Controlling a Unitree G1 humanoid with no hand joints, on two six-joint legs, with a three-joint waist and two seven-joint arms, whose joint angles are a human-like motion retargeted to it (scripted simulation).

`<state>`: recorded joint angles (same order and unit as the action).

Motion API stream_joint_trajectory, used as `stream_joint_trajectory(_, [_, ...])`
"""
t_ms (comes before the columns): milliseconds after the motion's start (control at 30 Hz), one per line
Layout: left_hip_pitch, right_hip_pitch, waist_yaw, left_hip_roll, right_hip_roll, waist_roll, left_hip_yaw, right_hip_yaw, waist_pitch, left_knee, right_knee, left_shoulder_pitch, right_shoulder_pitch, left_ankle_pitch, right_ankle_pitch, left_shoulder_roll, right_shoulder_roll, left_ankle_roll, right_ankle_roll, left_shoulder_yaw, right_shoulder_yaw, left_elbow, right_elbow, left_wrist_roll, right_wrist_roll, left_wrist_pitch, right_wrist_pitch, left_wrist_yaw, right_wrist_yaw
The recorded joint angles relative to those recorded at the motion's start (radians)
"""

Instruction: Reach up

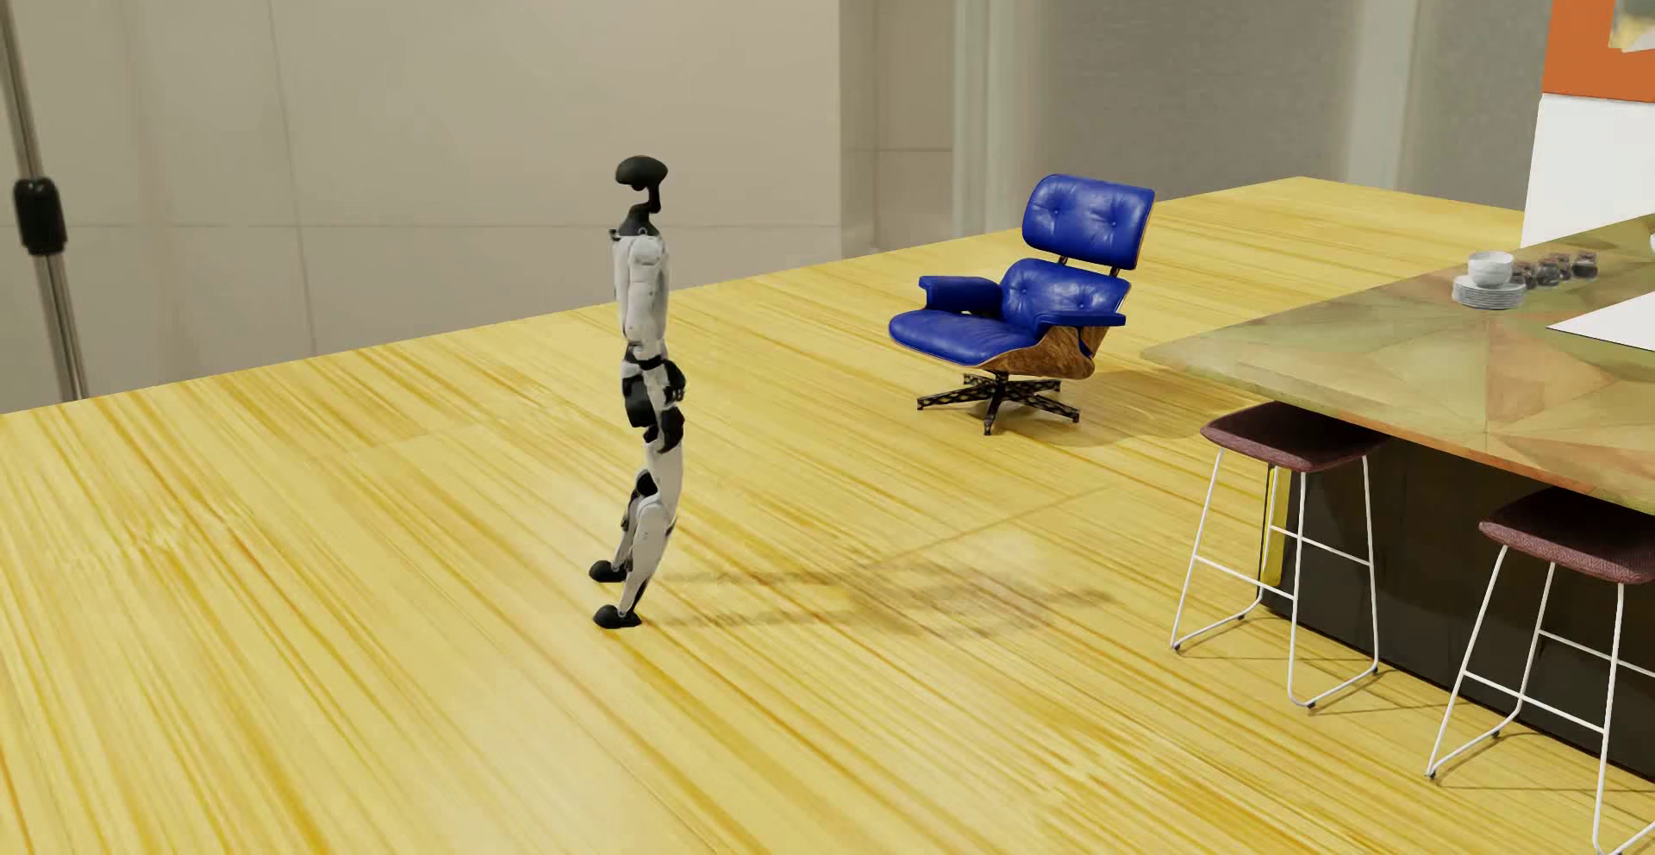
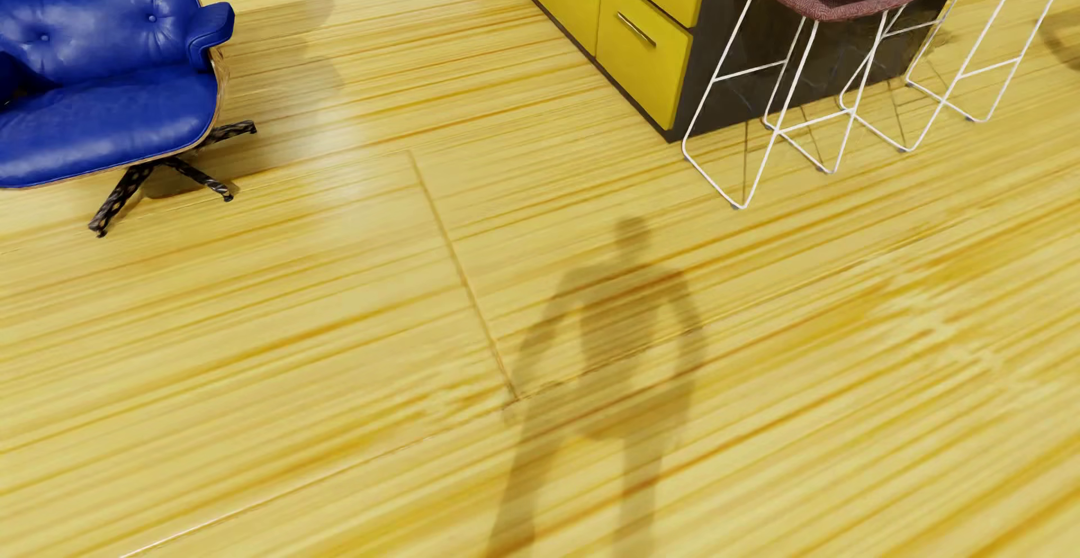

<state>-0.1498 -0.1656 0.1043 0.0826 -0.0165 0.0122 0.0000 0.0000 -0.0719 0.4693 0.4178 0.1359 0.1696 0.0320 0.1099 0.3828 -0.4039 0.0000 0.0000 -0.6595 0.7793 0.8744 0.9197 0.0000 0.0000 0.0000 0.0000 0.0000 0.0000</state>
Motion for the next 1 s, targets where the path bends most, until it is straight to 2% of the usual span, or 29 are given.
stream_joint_trajectory(67, [0.002,-0.007,-0.002,-0.001,-0.001,0.0,0.0,0.0,0.01,0.007,-0.001,-0.018,-0.036,-0.012,0.031,0.01,-0.025,0.0,0.0,0.041,-0.039,-0.105,-0.123,0.0,0.0,0.0,0.0,0.0,0.0])
stream_joint_trajectory(167, [-0.005,-0.016,-0.013,0.001,0.001,-0.003,0.0,0.0,0.019,0.017,0.001,-0.165,-0.217,-0.013,0.057,0.066,-0.091,0.0,0.0,0.231,-0.175,-0.447,-0.459,0.0,0.0,0.0,0.0,0.0,0.0])
stream_joint_trajectory(233, [-0.017,-0.027,-0.011,0.005,0.004,-0.011,0.0,0.0,0.012,0.019,0.0,-0.376,-0.438,-0.008,0.053,0.111,-0.131,0.0,0.0,0.373,-0.266,-0.656,-0.667,0.0,0.0,0.0,0.0,0.0,0.0])
stream_joint_trajectory(267, [0.022,0.012,-0.013,0.02,0.012,0.004,0.0,0.0,0.039,0.03,-0.002,-0.491,-0.59,-0.011,0.033,0.132,-0.17,0.0,0.0,0.425,-0.256,-0.742,-0.732,0.0,0.0,0.0,0.0,0.0,0.0])
stream_joint_trajectory(400, [0.042,0.021,-0.006,0.023,0.019,-0.004,0.0,0.0,0.038,0.022,-0.008,-0.986,-1.113,-0.005,0.024,0.206,-0.218,0.0,0.0,0.6,-0.388,-0.914,-0.875,0.0,0.0,0.0,0.0,0.0,0.0])
stream_joint_trajectory(500, [0.052,0.031,-0.01,0.024,0.021,-0.012,0.0,0.0,0.021,0.016,-0.012,-1.209,-1.338,0.001,0.009,0.239,-0.24,0.0,0.0,0.684,-0.507,-1.018,-0.99,0.0,0.0,0.0,0.0,0.0,0.0])
stream_joint_trajectory(567, [0.058,0.036,-0.017,0.024,0.021,-0.018,0.0,0.0,0.003,0.01,-0.014,-1.267,-1.397,0.007,-0.001,0.253,-0.256,0.0,0.0,0.728,-0.569,-1.083,-1.076,0.0,0.0,0.0,0.0,0.0,0.0])
stream_joint_trajectory(667, [0.074,0.051,-0.037,0.026,0.024,-0.026,0.0,0.0,-0.014,0.003,-0.016,-1.267,-1.408,0.016,-0.015,0.274,-0.284,0.0,0.0,0.768,-0.589,-1.153,-1.166,0.0,0.0,0.0,0.0,0.0,0.0])
stream_joint_trajectory(1000, [0.073,0.037,-0.036,0.035,0.033,-0.019,0.0,0.0,-0.021,-0.002,-0.016,-1.241,-1.373,0.027,-0.003,0.287,-0.301,0.0,0.0,0.777,-0.58,-1.115,-1.133,0.0,0.0,0.0,0.0,0.0,0.0])
